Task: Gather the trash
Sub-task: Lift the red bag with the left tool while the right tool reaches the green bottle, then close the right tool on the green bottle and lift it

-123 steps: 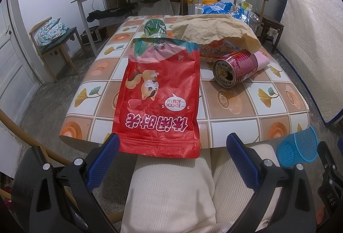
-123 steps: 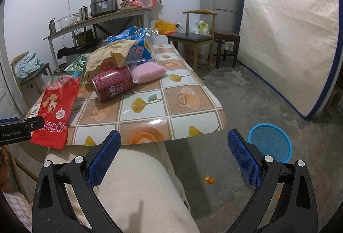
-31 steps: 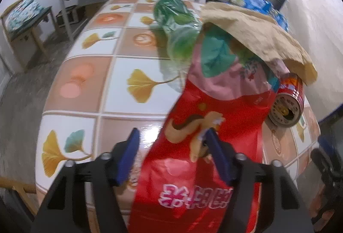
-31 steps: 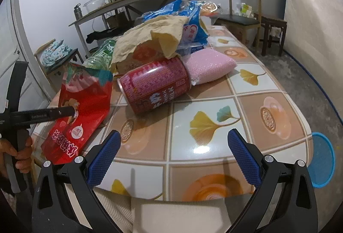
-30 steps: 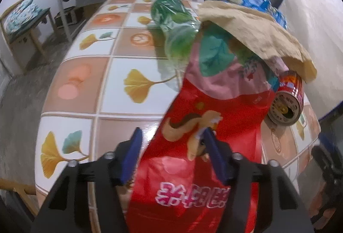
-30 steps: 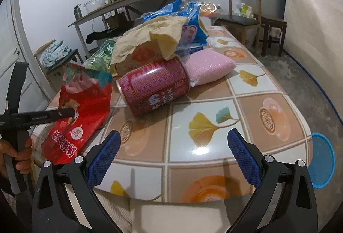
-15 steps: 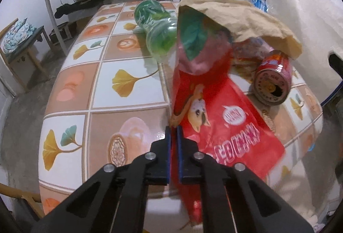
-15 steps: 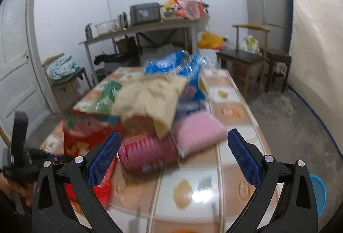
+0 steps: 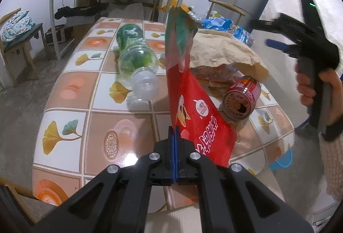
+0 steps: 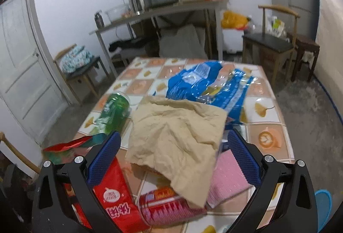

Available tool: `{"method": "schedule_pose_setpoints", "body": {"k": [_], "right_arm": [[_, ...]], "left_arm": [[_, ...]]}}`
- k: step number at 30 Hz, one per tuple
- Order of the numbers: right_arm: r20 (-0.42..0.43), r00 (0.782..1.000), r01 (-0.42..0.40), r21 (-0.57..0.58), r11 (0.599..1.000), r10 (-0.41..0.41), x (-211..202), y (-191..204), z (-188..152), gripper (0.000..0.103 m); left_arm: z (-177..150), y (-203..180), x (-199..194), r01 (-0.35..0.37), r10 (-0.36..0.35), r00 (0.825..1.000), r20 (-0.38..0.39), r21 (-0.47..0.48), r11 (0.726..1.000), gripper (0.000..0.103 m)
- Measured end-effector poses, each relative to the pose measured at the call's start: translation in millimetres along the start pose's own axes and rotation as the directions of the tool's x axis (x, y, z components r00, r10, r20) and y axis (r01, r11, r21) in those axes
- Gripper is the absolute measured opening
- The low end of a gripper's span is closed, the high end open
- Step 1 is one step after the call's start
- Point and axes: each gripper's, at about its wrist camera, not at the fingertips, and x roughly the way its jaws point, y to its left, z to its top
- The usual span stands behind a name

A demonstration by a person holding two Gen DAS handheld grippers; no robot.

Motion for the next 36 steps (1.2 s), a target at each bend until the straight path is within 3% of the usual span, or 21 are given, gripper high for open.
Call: {"method": "schedule_pose_setpoints", "body": {"k": [5, 13, 25, 29, 32, 34, 36], "right_arm": [[-0.073, 0.996, 0.052, -0.052, 0.997, -0.056, 31.8, 15.5, 7.7, 0.095], [-0.125, 0.986, 0.094, -0.106, 0.990, -0.107, 50.0, 23.3, 7.3, 0.095], [-0.048, 0.990, 0.126, -0.160, 0.979, -0.135, 29.2, 39.5, 17.9, 0.095], [-0.014, 0.998, 0.061, -0.168, 0.984, -0.064, 14.9, 53.4, 34.4, 0.095], [-0.047, 0.997, -0.068, -0.177, 0.982, 0.061, 12.3, 75.5, 53.1, 0.095], [-0.107, 0.983, -0.167, -0.153, 0.974, 0.151, 19.7, 87.1, 62.4, 0.095], [-0.200, 0.946, -0.280, -0.101, 0.955, 0.256, 37.5, 100.8, 72.3, 0.095]], "left_arm": [[-2.1, -1.7, 1.1, 0.026, -0.026, 1.000, 0.004, -0.003, 1.000, 0.000], [-4.0, 7.4, 4.5, 0.029, -0.029, 1.000, -0.002, -0.033, 0.999, 0.000], [-4.9, 9.9, 3.0, 0.036, -0.036, 0.999, 0.001, -0.042, 0.998, 0.000], [-6.8, 10.5, 0.7, 0.040, -0.040, 0.999, 0.004, -0.049, 0.998, 0.000], [-8.5, 8.8, -4.6, 0.046, -0.045, 0.999, 0.019, -0.048, 0.998, 0.000], [-10.0, 8.0, -10.5, 0.049, -0.047, 0.998, 0.037, -0.045, 0.998, 0.000], [-11.5, 9.5, -19.5, 0.037, -0.034, 0.997, 0.062, -0.051, 0.998, 0.000]]}}
